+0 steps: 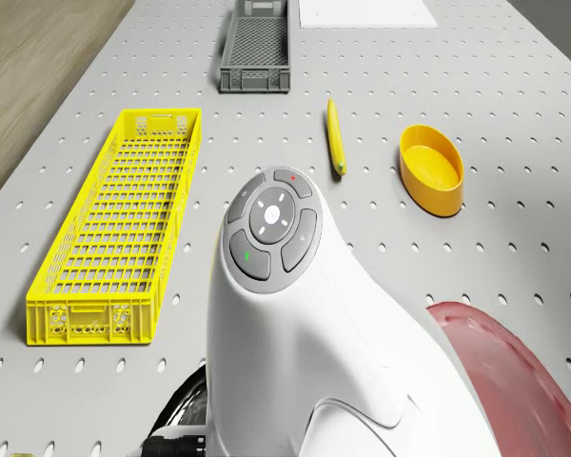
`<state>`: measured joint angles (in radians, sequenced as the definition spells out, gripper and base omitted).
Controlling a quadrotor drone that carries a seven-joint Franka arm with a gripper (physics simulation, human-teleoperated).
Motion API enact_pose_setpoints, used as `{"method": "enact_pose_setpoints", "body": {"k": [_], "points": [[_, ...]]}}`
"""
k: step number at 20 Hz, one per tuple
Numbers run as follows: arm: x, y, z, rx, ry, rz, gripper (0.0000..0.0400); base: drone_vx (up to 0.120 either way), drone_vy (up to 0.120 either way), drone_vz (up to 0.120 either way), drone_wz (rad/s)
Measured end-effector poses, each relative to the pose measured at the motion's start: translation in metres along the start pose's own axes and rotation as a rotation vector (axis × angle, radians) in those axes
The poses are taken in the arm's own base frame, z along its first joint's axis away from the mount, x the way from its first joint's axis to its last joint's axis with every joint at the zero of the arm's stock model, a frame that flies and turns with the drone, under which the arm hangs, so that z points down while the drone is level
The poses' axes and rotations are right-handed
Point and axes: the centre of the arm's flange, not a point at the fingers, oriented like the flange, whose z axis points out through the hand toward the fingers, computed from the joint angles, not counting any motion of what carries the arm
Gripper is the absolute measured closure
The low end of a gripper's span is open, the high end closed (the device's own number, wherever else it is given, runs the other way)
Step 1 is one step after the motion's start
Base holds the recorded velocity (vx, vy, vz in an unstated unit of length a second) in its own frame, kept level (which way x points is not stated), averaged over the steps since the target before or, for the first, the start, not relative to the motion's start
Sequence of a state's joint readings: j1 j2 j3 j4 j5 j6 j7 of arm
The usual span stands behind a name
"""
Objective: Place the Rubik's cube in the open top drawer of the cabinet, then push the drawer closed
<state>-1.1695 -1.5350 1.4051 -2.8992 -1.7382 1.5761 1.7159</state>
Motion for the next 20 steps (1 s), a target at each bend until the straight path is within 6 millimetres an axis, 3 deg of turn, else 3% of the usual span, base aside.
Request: {"method": "enact_pose_setpoints", "body": {"k": [20], "points": [[0.0,0.0,0.0,0.0,0.0,0.0,0.0075,0.0,-0.12,0.12,0.0]]}}
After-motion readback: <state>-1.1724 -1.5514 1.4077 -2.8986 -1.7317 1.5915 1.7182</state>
